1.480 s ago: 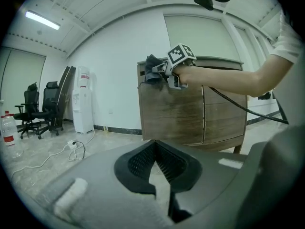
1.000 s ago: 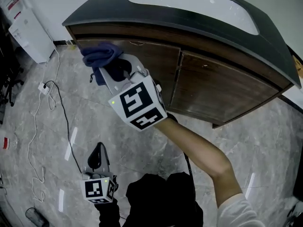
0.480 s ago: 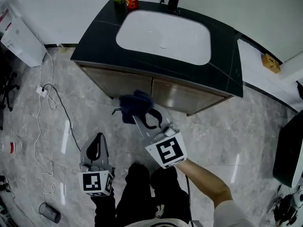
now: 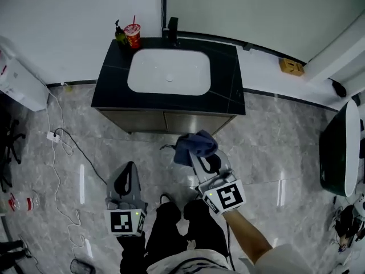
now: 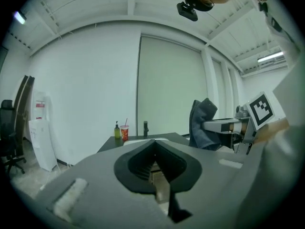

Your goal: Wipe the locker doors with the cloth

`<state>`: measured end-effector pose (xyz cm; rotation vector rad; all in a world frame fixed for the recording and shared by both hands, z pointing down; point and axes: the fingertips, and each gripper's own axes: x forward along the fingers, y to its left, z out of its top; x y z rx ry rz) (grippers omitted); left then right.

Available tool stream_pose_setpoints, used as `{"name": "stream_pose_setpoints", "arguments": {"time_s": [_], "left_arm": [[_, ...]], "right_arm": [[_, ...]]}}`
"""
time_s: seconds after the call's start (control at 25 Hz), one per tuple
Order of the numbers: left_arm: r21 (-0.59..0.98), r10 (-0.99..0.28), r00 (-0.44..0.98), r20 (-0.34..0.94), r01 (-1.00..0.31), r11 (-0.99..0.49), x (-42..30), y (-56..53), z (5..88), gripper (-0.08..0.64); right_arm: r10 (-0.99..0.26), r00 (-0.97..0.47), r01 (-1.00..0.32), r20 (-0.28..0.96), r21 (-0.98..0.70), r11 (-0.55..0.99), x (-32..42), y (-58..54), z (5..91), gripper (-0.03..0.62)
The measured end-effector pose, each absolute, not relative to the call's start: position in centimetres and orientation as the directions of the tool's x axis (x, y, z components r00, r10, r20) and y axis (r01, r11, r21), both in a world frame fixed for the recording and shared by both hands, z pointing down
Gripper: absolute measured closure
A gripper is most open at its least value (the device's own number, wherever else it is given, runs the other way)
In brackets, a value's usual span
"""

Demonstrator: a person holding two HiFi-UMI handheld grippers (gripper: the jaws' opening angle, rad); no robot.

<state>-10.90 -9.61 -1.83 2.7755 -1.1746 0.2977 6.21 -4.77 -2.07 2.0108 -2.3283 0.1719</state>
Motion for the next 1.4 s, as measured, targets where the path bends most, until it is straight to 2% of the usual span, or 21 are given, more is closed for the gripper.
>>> {"name": "stream_pose_setpoints", "arguments": {"time_s": [0.4, 0.6, 1.04, 1.4], "left_arm": [[0.05, -0.604, 0.776, 0.182, -0.621, -0.782, -8.4, -6.0, -12.2, 0.558], [0.018, -0.571, 0.807, 0.15, -0.58, -0.814, -7.0, -3.4, -14.8, 0.558], [-0.01, -0.634, 0.753, 0.173, -0.643, -0.766, -4.5, 3.2, -16.1, 0.558], [-0.038, -0.591, 0.79, 0.161, -0.594, -0.804, -2.7, 5.0, -17.8, 0.558]], "right_arm": [[-0.998, -0.026, -0.998, 0.058, -0.062, 0.022, 6.8, 1.8, -14.1, 0.52], [-0.998, 0.005, -0.999, 0.063, -0.053, -0.008, 7.5, 4.5, -15.2, 0.52], [-0.997, 0.053, -0.999, 0.047, -0.01, -0.053, 12.0, 11.0, -17.7, 0.52], [-0.994, 0.113, -0.993, 0.008, -0.02, -0.113, 13.2, 13.1, -19.9, 0.523]]}}
